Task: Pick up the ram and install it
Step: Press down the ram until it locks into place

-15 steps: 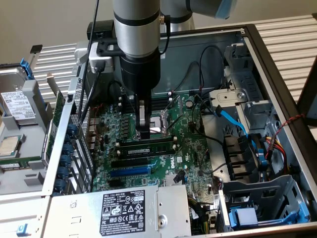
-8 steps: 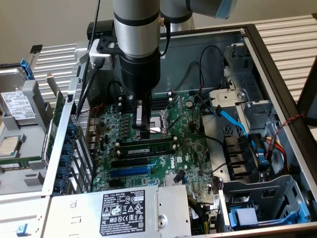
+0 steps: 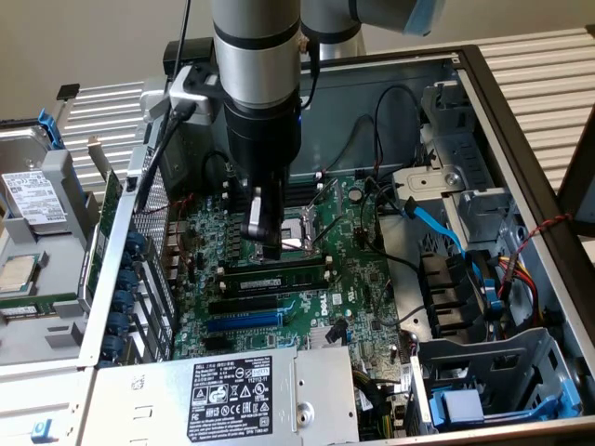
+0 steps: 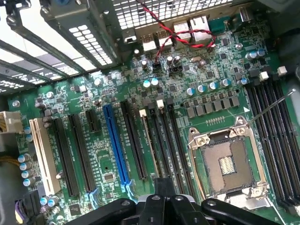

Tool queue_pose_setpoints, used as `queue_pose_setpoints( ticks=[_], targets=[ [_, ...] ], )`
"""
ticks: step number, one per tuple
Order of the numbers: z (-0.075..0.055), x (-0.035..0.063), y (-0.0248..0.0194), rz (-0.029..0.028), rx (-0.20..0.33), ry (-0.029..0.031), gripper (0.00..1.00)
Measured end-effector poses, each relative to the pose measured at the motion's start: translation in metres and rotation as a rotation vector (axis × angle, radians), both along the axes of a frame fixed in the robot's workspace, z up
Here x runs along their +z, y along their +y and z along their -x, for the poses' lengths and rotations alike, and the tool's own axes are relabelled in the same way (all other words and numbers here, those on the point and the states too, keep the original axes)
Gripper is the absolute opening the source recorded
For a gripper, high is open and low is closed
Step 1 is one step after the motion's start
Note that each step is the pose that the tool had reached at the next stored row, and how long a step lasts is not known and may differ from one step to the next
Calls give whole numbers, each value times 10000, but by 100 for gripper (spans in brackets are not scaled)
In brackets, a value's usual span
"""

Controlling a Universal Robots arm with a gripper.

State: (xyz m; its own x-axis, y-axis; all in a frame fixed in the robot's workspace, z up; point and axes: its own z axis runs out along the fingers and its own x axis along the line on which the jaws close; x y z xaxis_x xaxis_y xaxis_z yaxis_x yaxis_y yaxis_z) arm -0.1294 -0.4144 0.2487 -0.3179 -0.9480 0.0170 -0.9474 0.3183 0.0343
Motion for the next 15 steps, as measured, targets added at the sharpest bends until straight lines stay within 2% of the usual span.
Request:
queue_pose_setpoints(
  ticks=[15],
  targets=[
    [0,0,0,1,-2353,0,10]
  ],
)
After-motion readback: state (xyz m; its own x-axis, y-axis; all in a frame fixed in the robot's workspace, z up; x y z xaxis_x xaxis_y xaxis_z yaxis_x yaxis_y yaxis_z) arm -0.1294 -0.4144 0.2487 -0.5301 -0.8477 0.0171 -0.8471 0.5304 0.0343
